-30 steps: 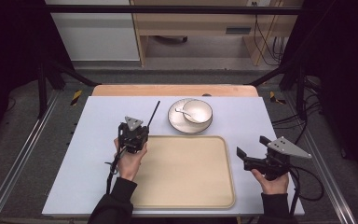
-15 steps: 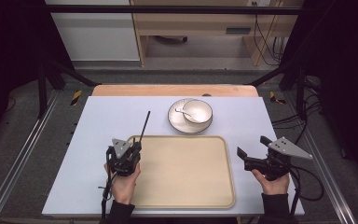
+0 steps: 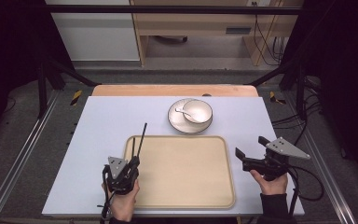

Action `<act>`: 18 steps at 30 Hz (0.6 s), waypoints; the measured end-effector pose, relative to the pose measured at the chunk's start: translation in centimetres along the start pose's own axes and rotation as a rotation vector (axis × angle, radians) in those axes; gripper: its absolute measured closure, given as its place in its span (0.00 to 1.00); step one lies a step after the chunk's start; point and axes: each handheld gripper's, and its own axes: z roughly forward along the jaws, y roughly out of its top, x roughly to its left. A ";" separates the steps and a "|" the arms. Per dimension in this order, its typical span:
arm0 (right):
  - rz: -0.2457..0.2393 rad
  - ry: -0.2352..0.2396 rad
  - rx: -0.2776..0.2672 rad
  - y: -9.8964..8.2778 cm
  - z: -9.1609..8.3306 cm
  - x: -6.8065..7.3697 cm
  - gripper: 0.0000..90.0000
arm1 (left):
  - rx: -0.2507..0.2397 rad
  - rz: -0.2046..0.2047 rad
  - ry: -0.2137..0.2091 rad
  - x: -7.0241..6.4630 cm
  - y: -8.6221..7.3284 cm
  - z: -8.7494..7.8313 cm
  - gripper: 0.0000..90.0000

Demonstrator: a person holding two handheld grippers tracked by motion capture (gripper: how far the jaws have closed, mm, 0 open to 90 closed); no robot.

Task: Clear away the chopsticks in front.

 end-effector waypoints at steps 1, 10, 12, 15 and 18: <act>0.000 0.001 -0.001 0.0 0.0 0.0 0.05 | 0.005 -0.003 0.002 0.0 -0.3 0.0 0.95; -0.002 0.002 0.005 0.0 0.2 0.1 0.05 | 0.044 -0.015 0.006 -0.3 -2.2 0.0 0.95; -0.003 0.003 0.006 0.0 0.2 0.2 0.05 | 0.051 -0.013 0.015 -0.5 -2.5 0.0 0.95; -0.002 0.002 0.004 0.0 0.2 0.2 0.05 | 0.062 -0.014 0.013 -0.6 -2.9 0.1 0.95; -0.001 0.002 0.007 -0.1 0.2 0.1 0.05 | 0.077 -0.010 0.017 -0.6 -3.2 0.2 0.95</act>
